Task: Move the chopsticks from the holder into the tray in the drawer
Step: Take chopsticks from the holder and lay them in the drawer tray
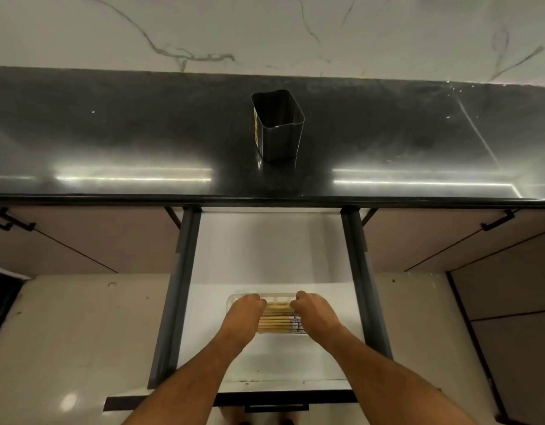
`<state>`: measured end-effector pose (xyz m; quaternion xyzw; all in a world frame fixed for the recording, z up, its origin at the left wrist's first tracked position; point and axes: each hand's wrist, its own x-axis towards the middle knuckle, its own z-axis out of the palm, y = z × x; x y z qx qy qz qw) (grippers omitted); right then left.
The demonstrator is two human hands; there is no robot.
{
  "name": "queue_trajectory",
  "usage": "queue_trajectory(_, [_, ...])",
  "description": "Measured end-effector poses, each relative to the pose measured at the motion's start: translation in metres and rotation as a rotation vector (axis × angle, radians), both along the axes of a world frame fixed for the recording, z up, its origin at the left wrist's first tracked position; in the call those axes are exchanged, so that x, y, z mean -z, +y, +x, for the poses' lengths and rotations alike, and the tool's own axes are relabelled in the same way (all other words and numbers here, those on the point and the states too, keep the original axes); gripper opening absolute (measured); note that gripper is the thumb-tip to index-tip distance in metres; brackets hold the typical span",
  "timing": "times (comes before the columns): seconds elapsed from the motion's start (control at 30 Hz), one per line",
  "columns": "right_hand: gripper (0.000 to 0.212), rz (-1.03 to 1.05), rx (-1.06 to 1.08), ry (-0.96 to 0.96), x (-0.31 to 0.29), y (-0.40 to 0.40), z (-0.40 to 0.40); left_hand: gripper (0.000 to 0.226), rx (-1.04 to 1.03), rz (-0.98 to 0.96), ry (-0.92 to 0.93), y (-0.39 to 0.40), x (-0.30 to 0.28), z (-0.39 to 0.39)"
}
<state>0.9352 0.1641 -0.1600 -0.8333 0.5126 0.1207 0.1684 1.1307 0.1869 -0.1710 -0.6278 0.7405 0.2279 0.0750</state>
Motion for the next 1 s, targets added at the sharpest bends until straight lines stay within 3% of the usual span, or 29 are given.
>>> queue_trajectory(0.3, [0.035,-0.075,-0.035,0.043,0.022,0.0,0.003,0.037,-0.003,-0.013,-0.041,-0.001,0.022,0.005])
queue_trajectory(0.6, [0.035,-0.055,-0.006,0.064,0.029,0.001,-0.005,0.05,-0.052,-0.009,0.03,0.003,0.032,0.007])
queue_trajectory(0.8, [0.04,-0.054,-0.033,0.094,0.035,-0.002,-0.005,0.045,-0.107,0.021,0.078,0.004,0.035,0.006])
queue_trajectory(0.93, [0.041,-0.062,-0.037,0.029,0.034,0.0,-0.008,0.049,-0.082,-0.023,0.07,0.006,0.032,0.008])
queue_trajectory(1.0, [0.033,-0.117,-0.014,-0.107,0.029,0.003,-0.013,0.043,-0.095,-0.093,0.121,0.007,0.026,0.01])
